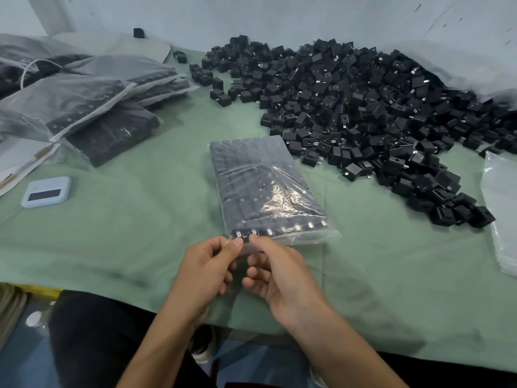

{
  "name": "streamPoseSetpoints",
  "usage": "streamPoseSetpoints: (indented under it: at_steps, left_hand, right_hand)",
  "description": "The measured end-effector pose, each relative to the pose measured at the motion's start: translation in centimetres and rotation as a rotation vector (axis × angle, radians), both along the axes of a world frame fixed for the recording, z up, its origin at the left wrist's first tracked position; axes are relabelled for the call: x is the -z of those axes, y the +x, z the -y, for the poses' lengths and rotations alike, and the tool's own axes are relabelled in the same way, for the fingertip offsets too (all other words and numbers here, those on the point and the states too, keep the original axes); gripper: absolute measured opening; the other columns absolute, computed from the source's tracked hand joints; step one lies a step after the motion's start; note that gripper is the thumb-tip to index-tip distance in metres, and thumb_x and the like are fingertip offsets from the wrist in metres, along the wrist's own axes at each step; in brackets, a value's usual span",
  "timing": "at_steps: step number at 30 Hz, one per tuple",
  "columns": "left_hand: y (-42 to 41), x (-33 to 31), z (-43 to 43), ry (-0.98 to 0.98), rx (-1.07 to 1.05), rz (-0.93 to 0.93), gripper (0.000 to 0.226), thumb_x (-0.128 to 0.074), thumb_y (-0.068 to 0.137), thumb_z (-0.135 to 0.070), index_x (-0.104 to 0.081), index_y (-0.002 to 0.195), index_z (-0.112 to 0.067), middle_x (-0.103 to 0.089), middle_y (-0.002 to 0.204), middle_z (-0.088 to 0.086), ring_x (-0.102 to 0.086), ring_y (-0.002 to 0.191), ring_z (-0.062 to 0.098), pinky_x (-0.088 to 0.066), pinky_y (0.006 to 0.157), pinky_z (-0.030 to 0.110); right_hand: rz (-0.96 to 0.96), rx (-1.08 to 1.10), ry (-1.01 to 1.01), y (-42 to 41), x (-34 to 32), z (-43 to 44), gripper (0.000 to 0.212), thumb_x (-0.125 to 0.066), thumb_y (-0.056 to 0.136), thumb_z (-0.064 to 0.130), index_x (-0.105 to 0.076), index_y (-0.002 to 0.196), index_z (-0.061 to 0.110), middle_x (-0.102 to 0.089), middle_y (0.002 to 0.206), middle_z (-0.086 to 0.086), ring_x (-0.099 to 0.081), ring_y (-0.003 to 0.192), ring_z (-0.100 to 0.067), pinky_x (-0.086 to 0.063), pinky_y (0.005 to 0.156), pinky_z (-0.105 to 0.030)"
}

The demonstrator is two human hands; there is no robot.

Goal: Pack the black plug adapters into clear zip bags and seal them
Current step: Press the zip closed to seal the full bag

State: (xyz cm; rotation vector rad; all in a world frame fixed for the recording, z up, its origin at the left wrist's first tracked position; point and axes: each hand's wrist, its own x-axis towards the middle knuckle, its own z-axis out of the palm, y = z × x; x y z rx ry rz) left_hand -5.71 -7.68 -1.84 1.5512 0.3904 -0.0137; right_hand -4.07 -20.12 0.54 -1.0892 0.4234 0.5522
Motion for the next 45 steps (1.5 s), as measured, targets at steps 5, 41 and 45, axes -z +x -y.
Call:
streamPoseSetpoints:
  at_steps: [5,41,45]
  left_hand:
    - [0.0,-0.1,-0.1,0.006,0.007,-0.024,0.028,-0.064,0.095,-0.018,-0.061,0.070,-0.006,-0.049,0.051,-0.001,-0.039,0.039,0.007,-0.027,0.033,0.016]
    - [-0.9,-0.7,0.8,-0.019,0.037,0.074,0.035,-0.067,0.091,-0.021,-0.058,0.063,-0.004,-0.040,0.052,0.000,-0.032,0.043,0.008,-0.024,0.036,0.013]
    - [-0.9,-0.7,1.0,-0.036,0.049,0.067,0.033,-0.067,0.091,-0.022,-0.062,0.060,-0.013,-0.036,0.053,0.002,-0.028,0.044,0.009,-0.022,0.036,0.014]
  right_hand:
    - [0.024,0.005,-0.011,-0.2,0.2,-0.1,0.014,-0.071,0.088,0.016,-0.072,0.077,0.008,-0.055,0.059,-0.002,-0.054,0.047,-0.010,-0.050,0.045,-0.024]
    - [-0.152,0.403,0.088,-0.5,-0.4,0.2,0.012,-0.064,0.081,0.000,-0.062,0.071,0.006,-0.041,0.050,0.003,-0.035,0.035,-0.007,-0.034,0.033,-0.019]
    - [-0.198,0.489,0.164,-0.1,-0.5,0.4,0.020,-0.062,0.082,-0.001,-0.056,0.066,0.009,-0.037,0.049,0.005,-0.031,0.034,-0.004,-0.028,0.031,-0.016]
